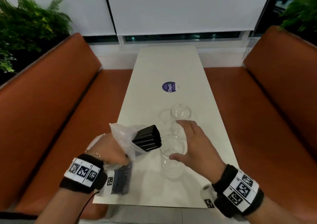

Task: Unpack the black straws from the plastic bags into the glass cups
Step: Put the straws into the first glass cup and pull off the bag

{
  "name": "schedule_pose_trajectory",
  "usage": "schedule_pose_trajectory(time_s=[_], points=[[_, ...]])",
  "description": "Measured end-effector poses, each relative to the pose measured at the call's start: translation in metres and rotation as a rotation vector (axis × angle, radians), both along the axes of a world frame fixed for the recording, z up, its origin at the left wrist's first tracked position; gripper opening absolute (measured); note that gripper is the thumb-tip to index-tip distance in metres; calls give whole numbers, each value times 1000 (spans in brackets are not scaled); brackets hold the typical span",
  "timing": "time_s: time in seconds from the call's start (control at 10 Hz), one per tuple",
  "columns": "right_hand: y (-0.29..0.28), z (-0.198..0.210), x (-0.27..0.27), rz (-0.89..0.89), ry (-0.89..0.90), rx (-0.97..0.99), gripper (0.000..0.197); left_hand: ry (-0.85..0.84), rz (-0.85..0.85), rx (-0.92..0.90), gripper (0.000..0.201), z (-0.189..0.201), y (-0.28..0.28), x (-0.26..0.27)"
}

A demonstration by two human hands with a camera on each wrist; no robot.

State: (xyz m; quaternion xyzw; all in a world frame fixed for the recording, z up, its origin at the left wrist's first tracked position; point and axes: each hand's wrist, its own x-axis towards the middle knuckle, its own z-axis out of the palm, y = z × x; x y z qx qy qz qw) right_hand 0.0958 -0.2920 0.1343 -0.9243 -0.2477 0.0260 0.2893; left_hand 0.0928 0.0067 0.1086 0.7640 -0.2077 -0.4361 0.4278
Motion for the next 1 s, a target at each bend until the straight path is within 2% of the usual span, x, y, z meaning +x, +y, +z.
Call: schedule_pose_trajectory(time_s=[0.1,0.2,0.3,0.4,0.6,0.8,0.9,1.0], points=[[17,5,12,91,-22,-7,128,-429,238,1069,43,33,-17,-7],[35,-4,22,144,-19,-93,132,-465,236,1064,38,44,-35,8],[44,-19,27,126,27,-130,119,-492,136,1124,27,62,-55,16],[46,-37,31,80,72,-143,111,-595,33,1157,32,72,-69,25],[40,-72,41,0,205,-18,87,-716,-129,1198,63,69,-84,37],[36,-80,41,-65,353,185,47,-715,-208,1226,65,78,-96,45],[36,-80,42,-91,430,188,36,-729,-224,1222,64,82,-102,45],[36,-82,43,-106,483,174,33,-741,-256,1215,67,86,-111,47]])
